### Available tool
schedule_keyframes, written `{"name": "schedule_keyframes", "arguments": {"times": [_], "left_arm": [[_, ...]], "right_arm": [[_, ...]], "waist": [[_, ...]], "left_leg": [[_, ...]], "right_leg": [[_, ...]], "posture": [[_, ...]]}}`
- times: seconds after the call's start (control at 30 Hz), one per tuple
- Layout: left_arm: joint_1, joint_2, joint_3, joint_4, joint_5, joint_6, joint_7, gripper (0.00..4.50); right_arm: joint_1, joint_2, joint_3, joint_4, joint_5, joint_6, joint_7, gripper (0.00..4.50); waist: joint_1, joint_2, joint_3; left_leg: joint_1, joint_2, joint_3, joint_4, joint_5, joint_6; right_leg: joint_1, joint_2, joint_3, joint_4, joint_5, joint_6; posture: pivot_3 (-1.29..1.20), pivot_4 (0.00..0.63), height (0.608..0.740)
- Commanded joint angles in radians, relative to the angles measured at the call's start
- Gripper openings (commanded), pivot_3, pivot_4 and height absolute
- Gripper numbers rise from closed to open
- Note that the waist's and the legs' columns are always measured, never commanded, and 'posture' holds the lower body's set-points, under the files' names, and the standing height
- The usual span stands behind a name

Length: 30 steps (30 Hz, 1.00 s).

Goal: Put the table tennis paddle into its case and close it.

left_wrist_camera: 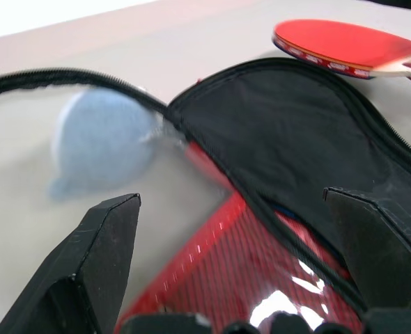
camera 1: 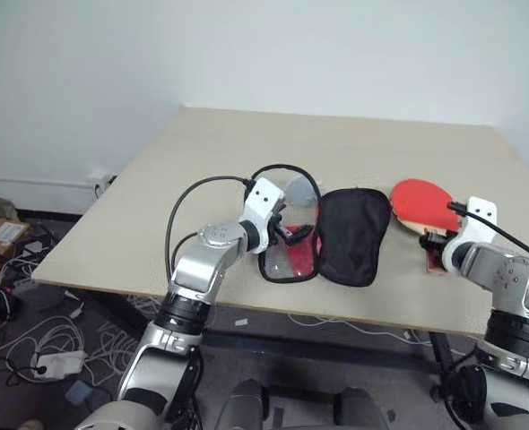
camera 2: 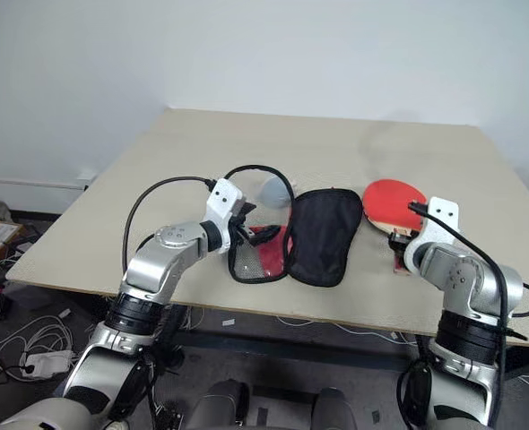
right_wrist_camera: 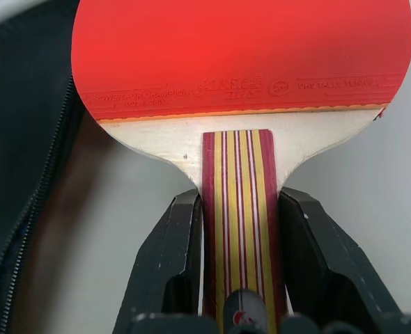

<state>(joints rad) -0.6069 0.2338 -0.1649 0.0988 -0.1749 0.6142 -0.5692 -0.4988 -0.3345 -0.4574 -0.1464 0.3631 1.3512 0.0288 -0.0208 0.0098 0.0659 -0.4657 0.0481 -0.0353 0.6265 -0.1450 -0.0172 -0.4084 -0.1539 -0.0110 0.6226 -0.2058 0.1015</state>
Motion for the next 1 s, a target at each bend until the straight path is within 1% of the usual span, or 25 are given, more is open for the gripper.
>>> {"name": "schedule_keyframes", "arguments": {"times": [0.03, 0.17, 0.27, 0.4, 0.53, 0.6, 0.73, 0.83, 0.93, 1.0], "left_arm": [[-0.048, -0.002, 0.03, 0.01, -0.011, 0.0, 0.006, 4.5], [-0.061, -0.009, 0.039, 0.023, -0.012, 0.01, 0.012, 4.5], [-0.065, -0.013, 0.041, 0.028, -0.009, 0.01, 0.015, 4.5], [-0.065, -0.017, 0.045, 0.028, -0.009, 0.011, 0.022, 4.5], [-0.053, -0.015, 0.036, 0.018, -0.002, 0.008, 0.023, 4.5], [-0.049, -0.017, 0.039, 0.015, -0.008, 0.016, 0.025, 4.5], [-0.05, -0.014, 0.038, 0.015, -0.007, 0.015, 0.024, 4.5], [-0.052, -0.001, 0.019, 0.021, 0.012, 0.006, 0.018, 4.5], [-0.061, -0.005, 0.031, 0.028, 0.004, 0.015, 0.022, 4.5], [-0.067, -0.006, 0.035, 0.037, 0.005, 0.017, 0.028, 4.5]], "right_arm": [[-0.079, 0.04, -0.015, -0.089, 0.0, 0.038, -0.042, 1.27], [-0.117, 0.099, 0.005, -0.115, -0.018, 0.067, -0.072, 1.27], [-0.12, 0.121, 0.026, -0.121, -0.04, 0.061, -0.091, 1.27], [-0.094, 0.083, 0.089, -0.097, -0.117, -0.025, -0.127, 1.27], [-0.076, 0.035, 0.1, -0.038, -0.19, -0.125, -0.151, 1.27], [-0.083, 0.034, 0.078, -0.028, -0.195, -0.134, -0.156, 1.27], [-0.116, 0.053, 0.071, -0.063, -0.182, -0.098, -0.146, 1.27], [-0.153, 0.102, 0.051, -0.086, -0.177, -0.032, -0.165, 1.27], [-0.209, 0.164, 0.035, -0.111, -0.195, 0.075, -0.197, 1.27], [-0.243, 0.205, 0.015, -0.13, -0.209, 0.108, -0.219, 1.27]], "waist": [[0.0, 0.0, 0.0], [0.002, 0.0, 0.0], [0.003, 0.0, 0.0], [0.002, 0.0, 0.0], [0.002, 0.0, 0.0], [0.002, 0.0, 0.0], [-0.003, 0.001, 0.0], [-0.005, 0.002, 0.0], [-0.003, 0.002, 0.0], [-0.001, 0.002, 0.0]], "left_leg": [[-0.001, -0.001, 0.0, 0.001, 0.0, 0.0], [-0.002, -0.001, 0.0, 0.0, 0.0, 0.0], [-0.003, -0.001, 0.0, 0.0, 0.0, 0.0], [-0.004, -0.001, 0.0, 0.0, 0.0, 0.0], [-0.004, -0.001, 0.0, 0.0, 0.0, 0.0], [-0.003, -0.001, 0.0, 0.0, 0.0, 0.0], [-0.003, -0.001, 0.0, 0.0, 0.0, 0.0], [-0.003, -0.001, 0.0, 0.0, 0.0, 0.0], [-0.003, -0.001, 0.0, 0.0, 0.001, 0.001], [-0.003, -0.001, 0.0, 0.0, 0.001, 0.001]], "right_leg": [[0.0, 0.0, 0.001, -0.001, -0.001, 0.001], [-0.001, 0.0, 0.001, 0.0, -0.001, 0.002], [-0.001, 0.0, 0.001, 0.0, -0.001, 0.002], [-0.002, 0.0, 0.001, 0.0, -0.001, 0.002], [-0.001, 0.0, 0.001, 0.001, -0.001, 0.001], [-0.001, 0.0, 0.001, 0.001, -0.001, 0.001], [-0.002, 0.0, 0.001, 0.001, -0.001, 0.001], [-0.002, 0.0, 0.001, 0.002, -0.001, 0.001], [-0.002, 0.0, 0.001, 0.002, -0.001, 0.001], [-0.002, 0.0, 0.001, 0.002, 0.0, 0.001]], "posture": [[0.0, 0.0, 0.688], [0.0, 0.0, 0.688], [0.0, 0.0, 0.688], [0.0, 0.0, 0.688], [0.0, 0.0, 0.688], [0.0, 0.0, 0.688], [0.0, 0.0, 0.688], [0.0, 0.0, 0.688], [0.0, 0.0, 0.688], [0.0, 0.0, 0.688]]}}
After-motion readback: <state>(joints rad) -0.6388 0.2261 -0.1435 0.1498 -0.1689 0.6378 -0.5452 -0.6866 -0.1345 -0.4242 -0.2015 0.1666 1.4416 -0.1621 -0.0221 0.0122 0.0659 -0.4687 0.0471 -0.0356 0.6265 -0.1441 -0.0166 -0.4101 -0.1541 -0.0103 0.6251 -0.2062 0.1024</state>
